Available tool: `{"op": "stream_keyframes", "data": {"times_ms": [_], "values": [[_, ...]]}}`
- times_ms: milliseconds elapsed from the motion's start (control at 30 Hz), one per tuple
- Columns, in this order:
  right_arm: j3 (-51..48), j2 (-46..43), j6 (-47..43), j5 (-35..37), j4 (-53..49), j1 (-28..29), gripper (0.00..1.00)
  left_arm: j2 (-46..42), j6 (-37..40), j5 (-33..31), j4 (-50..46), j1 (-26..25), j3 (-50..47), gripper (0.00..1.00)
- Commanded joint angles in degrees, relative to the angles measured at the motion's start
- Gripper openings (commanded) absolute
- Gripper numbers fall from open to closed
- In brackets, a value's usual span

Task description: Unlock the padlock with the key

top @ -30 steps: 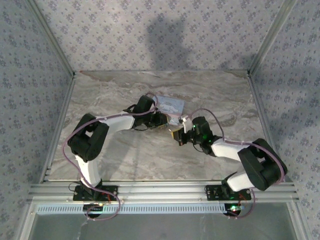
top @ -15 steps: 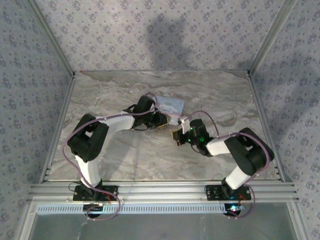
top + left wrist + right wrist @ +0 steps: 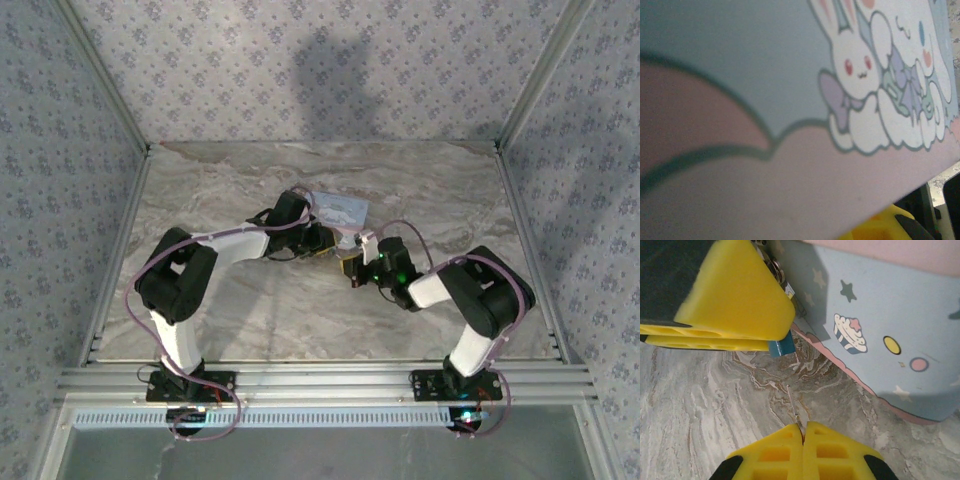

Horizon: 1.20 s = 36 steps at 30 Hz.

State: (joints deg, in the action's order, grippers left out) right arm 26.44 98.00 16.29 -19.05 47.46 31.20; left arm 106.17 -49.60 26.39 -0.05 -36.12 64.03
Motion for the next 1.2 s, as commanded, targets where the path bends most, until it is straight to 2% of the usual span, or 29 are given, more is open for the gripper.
{"op": "stream_keyframes", "data": {"times_ms": [0,700,933,1167], "values": [[1.25,0.87,1.07,-0.79,2.87,-0.34,0.0,-2.2,-0.6,1.84,0.23,-0.32,2.05,0.13],[2.84,1.83,1.86,-0.75,4.44,-0.71,0.0,-2.12,-0.81,2.02,0.32,-0.4,1.98,0.13],[2.78,2.87,2.25,-0.71,7.65,-0.55,0.0,-2.11,-1.29,2.31,0.67,-0.48,1.96,0.13],[2.28,4.85,1.24,1.95,15.23,0.33,0.0,-2.37,-1.94,2.35,0.32,-0.84,1.94,0.13]]}}
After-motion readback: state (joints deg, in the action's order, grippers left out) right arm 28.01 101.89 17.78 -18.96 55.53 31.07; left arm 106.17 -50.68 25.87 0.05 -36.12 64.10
